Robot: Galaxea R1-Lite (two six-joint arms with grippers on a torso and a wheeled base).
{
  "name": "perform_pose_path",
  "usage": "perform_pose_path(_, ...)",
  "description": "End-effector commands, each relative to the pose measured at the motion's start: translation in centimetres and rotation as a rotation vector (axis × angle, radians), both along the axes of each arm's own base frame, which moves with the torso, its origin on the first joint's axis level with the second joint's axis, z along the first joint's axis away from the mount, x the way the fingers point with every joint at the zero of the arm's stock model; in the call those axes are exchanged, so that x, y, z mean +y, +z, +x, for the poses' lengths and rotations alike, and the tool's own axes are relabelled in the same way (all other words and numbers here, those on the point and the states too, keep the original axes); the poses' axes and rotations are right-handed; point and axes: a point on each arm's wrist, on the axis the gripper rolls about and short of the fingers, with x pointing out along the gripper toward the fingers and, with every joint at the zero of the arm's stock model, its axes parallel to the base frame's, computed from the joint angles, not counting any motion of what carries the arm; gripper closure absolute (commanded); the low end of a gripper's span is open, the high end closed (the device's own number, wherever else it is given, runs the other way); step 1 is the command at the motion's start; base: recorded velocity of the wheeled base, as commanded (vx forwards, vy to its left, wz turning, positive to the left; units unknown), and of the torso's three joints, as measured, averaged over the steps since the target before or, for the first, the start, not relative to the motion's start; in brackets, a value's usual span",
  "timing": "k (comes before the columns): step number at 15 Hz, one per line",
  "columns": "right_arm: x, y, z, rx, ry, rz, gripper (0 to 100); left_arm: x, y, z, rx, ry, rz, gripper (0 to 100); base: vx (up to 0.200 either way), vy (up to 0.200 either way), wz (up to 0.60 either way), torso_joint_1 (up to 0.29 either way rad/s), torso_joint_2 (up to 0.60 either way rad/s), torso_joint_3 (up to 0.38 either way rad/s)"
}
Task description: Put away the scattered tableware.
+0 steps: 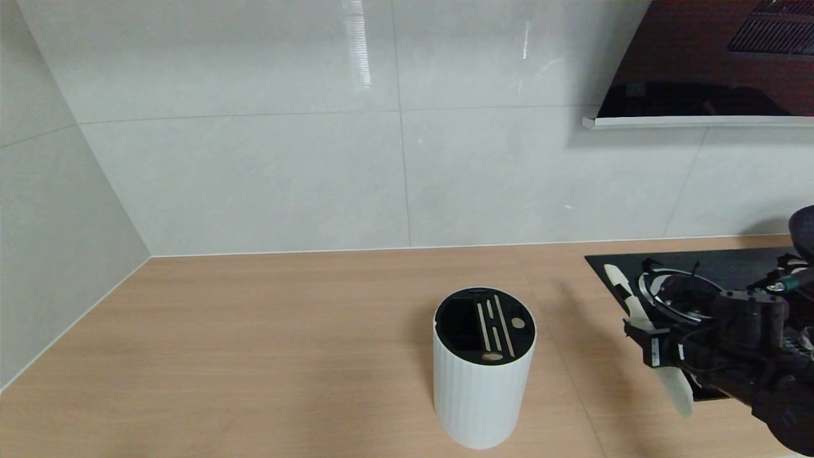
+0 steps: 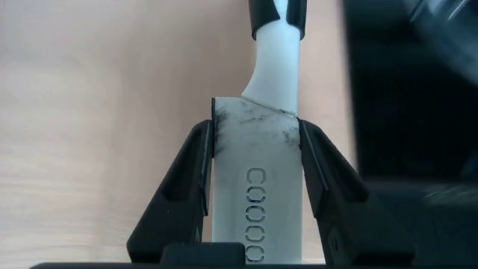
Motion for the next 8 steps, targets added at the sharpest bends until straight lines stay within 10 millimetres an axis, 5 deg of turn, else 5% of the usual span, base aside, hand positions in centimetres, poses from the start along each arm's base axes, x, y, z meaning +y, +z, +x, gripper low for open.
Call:
perform_pose_path(1, 2.1, 6.9, -3.0, -0.206, 0.07, 0.011, 100, -0.1, 1.3, -0.3, -0.032, -0.036, 0.003, 0, 0.0, 0.0, 0.0, 0.0, 0.0, 0.0)
perform_pose_path(4, 4.9, 14.2, -4.8, -0.293, 0.176, 0.033, 100, -0.5, 10.3, -0.5, -0.051, -0.254, -0.07, 0, 0.0, 0.0, 0.0, 0.0, 0.0, 0.0)
perform_pose_path(5, 4.9, 14.2, -4.8, -0.293, 0.176, 0.033, 100, -0.5, 10.3, -0.5, -0.051, -0.254, -0.07, 0, 0.0, 0.0, 0.0, 0.0, 0.0, 0.0)
perform_pose_path(6, 7.2, 17.4, -6.2, -0.289, 0.244, 0.038, 100, -0.9, 13.8, 2.8, 0.066, -0.412, -0.078, 0, 0.0, 0.0, 0.0, 0.0, 0.0, 0.0)
perform_pose_path(8, 9.9, 19.3, -7.9, -0.301, 0.244, 0.025, 100, -1.2, 16.4, 9.0, 0.24, -0.566, -0.128, 0, 0.0, 0.0, 0.0, 0.0, 0.0, 0.0)
